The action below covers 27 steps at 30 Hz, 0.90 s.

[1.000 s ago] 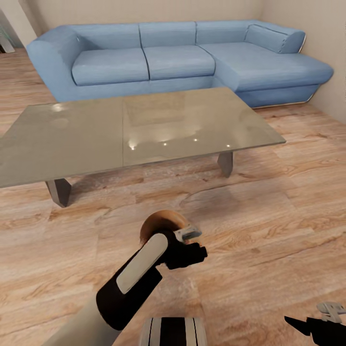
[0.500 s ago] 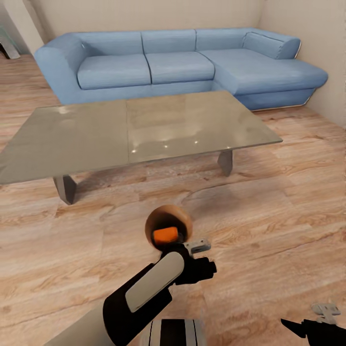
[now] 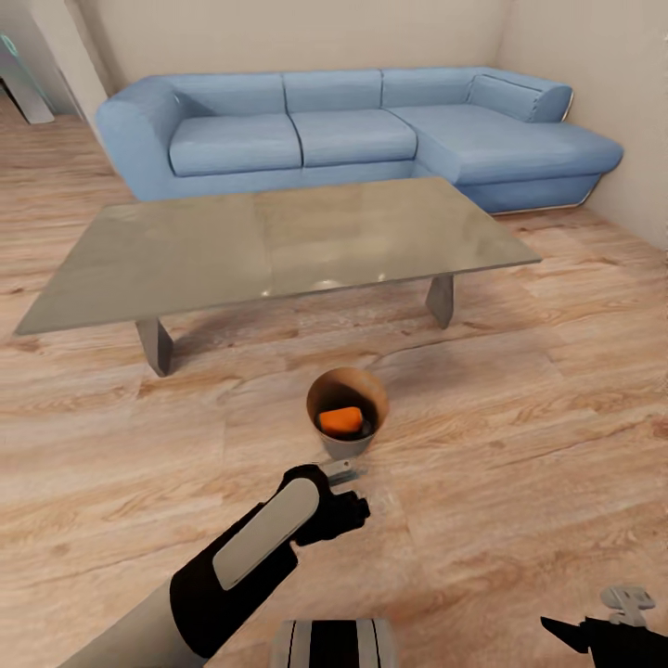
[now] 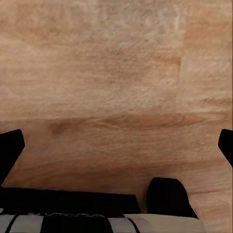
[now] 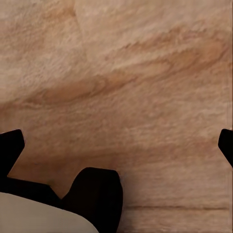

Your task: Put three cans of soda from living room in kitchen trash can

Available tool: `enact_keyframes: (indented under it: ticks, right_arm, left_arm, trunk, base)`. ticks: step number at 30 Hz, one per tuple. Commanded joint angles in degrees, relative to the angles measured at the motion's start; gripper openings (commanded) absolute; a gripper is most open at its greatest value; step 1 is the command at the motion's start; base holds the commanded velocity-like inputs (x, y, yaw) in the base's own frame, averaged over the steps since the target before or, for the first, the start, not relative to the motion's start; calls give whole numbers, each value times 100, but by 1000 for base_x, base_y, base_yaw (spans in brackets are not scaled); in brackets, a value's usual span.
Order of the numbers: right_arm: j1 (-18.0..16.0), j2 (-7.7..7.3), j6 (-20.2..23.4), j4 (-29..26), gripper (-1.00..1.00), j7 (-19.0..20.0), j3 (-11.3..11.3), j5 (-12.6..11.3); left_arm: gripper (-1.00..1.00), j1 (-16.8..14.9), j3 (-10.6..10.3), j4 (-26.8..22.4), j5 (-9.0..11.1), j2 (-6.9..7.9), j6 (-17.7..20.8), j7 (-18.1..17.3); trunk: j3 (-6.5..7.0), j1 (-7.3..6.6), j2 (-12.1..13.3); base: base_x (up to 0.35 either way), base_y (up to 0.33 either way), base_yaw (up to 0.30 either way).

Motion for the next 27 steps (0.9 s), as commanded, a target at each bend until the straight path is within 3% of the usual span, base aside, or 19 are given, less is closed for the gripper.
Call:
enact_keyframes:
  ticks: [1, 6, 7, 14, 19, 27]
  right_arm:
    - [0, 0, 0, 1, 100, -1, 1, -1]
    - [0, 0, -5, 27, 100, -3, 4, 2]
    - [0, 0, -25, 58, 100, -3, 8, 3]
    - [0, 0, -169, 173, 100, -18, 150, 5]
    - [0, 4, -200, 198, 100, -131, 222, 0]
    - [0, 13, -210, 264, 100, -479, 319, -9]
  left_arm:
    - [100, 53, 94, 0, 1, 193, 0, -47]
    - [100, 203, 284, 0, 5, 615, 5, -368]
    - [100, 268, 346, 0, 5, 774, 7, -555]
    - [100, 582, 445, 5, 2, 1319, 6, -1412]
    - [100, 946, 464, 23, -10, 1557, -11, -1989]
    - [100, 1558, 491, 52, -42, 1661, -37, -2318]
  trunk:
    - [10, 0, 0]
    - [57, 0, 0]
    - [67, 0, 0]
    - [133, 0, 0]
    - [181, 0, 0]
    - [257, 0, 0]
  base:
    - [-311, 174, 0]
    - [-312, 174, 0]
    - [-312, 175, 0]
    - [-309, 173, 0]
    - [-166, 92, 0]
    - [-33, 18, 0]
